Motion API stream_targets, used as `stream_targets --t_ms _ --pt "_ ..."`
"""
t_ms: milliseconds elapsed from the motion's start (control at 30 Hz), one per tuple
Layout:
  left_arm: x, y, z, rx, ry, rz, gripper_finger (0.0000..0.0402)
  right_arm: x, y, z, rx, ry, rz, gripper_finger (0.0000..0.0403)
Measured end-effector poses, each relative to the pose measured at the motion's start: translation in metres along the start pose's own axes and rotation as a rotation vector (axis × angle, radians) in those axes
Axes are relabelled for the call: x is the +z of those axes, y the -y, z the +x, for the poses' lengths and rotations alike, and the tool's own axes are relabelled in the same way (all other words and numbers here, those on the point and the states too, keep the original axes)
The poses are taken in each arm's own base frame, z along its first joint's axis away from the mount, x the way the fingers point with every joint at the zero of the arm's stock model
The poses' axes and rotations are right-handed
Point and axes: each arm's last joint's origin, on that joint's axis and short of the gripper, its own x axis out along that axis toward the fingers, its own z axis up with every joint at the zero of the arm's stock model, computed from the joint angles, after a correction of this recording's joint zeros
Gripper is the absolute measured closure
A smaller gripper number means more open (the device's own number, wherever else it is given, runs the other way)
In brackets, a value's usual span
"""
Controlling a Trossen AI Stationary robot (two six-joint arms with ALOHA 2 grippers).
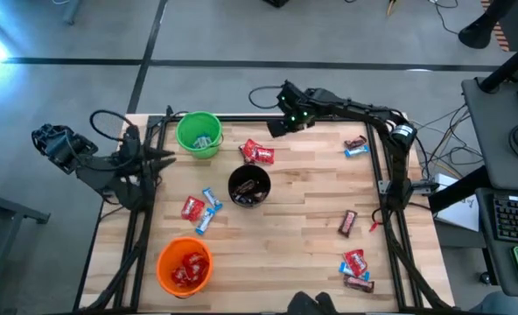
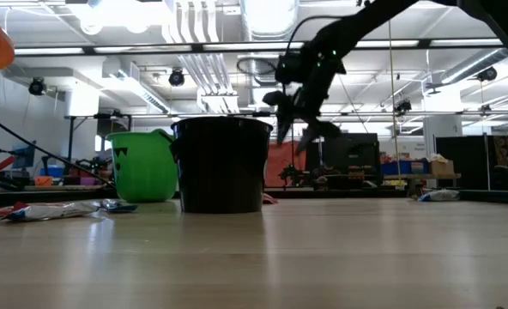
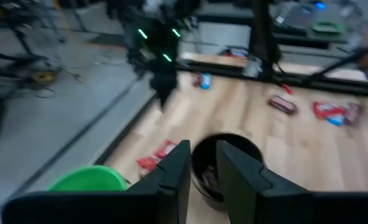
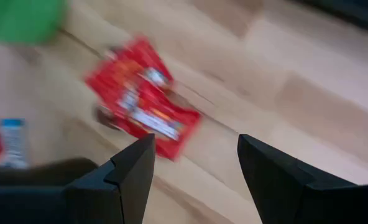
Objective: Sort candy
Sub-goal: Put the red candy pack into the orange bucket
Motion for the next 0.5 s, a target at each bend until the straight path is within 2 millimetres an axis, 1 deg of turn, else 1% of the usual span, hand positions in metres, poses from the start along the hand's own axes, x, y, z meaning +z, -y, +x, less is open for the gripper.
stream_targets --t_ms 100,200,367,500 --pt "0.001 -0.002 0.000 0.059 0.031 -0.017 0.0335 -0.009 0.008 0.012 -0.047 -0.039 -0.004 0.0181" --pt "0.002 -0.002 0.000 0.088 0.047 -0.059 0.0332 -0.012 0.009 0.016 -0.051 -0.054 -0.050 0.0181" --pt "0.002 0.000 0.002 0.125 0.062 -0.109 0.0331 -0.012 0.010 0.025 -0.045 -0.068 -0.110 0.0181" --pt "0.002 0.003 0.005 0.159 0.076 -0.139 0.0331 -0.011 0.010 0.040 -0.008 -0.095 -0.133 0.0181"
